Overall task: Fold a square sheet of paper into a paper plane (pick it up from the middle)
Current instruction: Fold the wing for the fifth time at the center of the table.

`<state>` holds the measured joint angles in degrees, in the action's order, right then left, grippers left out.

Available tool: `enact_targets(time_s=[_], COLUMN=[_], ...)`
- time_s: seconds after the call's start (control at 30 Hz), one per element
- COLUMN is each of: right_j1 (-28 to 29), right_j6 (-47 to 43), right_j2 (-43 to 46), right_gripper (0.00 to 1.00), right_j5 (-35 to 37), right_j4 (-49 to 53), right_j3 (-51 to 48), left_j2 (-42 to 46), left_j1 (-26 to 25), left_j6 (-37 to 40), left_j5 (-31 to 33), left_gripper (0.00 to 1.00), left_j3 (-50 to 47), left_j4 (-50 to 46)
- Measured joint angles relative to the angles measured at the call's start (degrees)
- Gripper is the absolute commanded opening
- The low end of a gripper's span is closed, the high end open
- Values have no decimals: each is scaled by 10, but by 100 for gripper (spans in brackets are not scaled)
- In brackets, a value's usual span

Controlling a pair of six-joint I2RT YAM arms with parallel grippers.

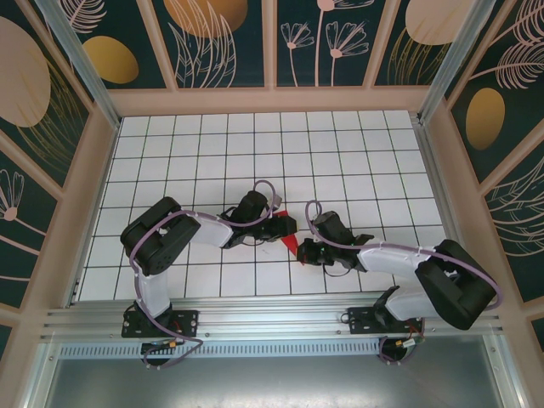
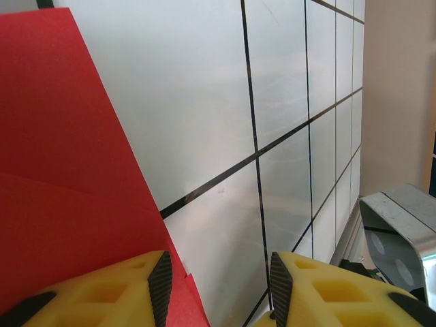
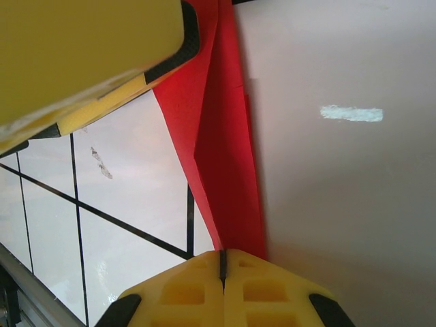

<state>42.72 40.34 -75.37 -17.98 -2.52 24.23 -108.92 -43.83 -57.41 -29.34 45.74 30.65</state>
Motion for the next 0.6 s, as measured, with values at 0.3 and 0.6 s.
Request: enact_targets(time_s=[0.3,0.6], right_j1=[21,55], right_j6=[-28,-45], right_j2=[27,-17], right_gripper=[22,15], right_j5=[39,86], right_j4=[47,86], right_j3=[10,47], left_j2=[0,0], left_j1=[0,0], left_j6=[2,4], left_j5=[0,2], left_gripper=[45,44], left_j3=[3,6], left_j4=[-5,-11])
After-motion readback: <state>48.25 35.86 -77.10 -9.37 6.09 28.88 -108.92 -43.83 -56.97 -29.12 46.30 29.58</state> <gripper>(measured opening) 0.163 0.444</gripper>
